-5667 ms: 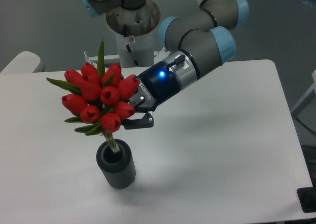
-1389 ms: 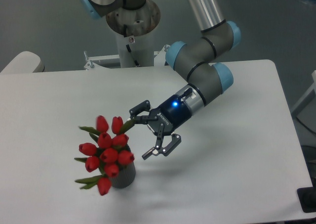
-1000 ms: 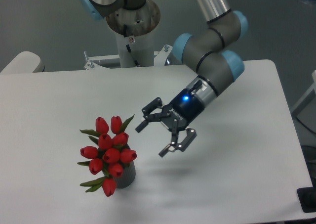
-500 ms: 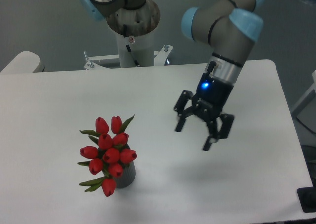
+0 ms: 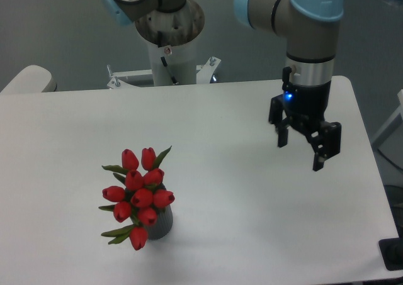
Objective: Insert the flowers into the vase
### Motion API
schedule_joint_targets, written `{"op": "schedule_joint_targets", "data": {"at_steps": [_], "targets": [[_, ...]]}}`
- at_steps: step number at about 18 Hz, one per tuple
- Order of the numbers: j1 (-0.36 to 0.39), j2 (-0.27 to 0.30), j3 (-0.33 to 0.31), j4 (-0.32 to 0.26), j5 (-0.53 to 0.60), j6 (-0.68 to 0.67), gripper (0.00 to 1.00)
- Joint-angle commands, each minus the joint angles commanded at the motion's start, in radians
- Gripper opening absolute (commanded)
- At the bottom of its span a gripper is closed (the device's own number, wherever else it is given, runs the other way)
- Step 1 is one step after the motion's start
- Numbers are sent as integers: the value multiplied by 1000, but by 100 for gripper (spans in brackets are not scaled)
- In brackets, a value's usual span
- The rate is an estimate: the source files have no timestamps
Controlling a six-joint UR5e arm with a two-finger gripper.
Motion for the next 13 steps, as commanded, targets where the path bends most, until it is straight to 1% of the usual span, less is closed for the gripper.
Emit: {"op": "schedule_joint_targets", "data": {"at_steps": [2,4,7,13], "targets": [[17,-3,2,8,32,49,100],[35,-5,3,8,34,92,100],[48,-8,6,9,29,100,100],[42,-8,5,9,28,98,100]]}}
